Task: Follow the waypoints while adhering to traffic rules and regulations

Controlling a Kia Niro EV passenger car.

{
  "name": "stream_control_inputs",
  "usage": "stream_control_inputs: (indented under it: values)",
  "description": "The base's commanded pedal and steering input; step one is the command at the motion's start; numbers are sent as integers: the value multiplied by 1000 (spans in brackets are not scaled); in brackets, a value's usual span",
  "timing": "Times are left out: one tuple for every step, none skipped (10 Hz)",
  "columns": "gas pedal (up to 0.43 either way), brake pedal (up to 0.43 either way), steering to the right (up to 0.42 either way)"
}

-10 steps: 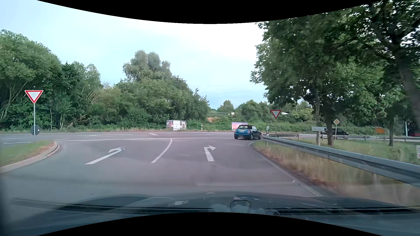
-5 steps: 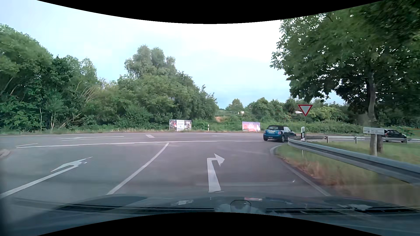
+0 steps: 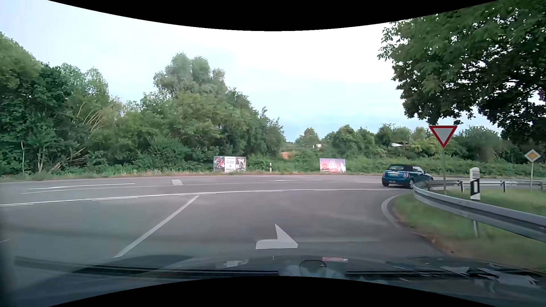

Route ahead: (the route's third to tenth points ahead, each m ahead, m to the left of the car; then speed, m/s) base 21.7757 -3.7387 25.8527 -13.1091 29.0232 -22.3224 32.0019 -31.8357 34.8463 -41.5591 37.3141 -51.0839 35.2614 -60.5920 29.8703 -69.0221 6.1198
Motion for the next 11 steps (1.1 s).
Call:
stream_control_inputs:
  values:
    - [0,213,12]
    - [0,220,13]
    - [0,220,16]
    - [0,220,27]
    - [0,220,36]
    - [0,220,44]
    - [0,195,55]
    - [0,0,71]
    - [0,0,93]
    - [47,0,114]
    - [118,0,137]
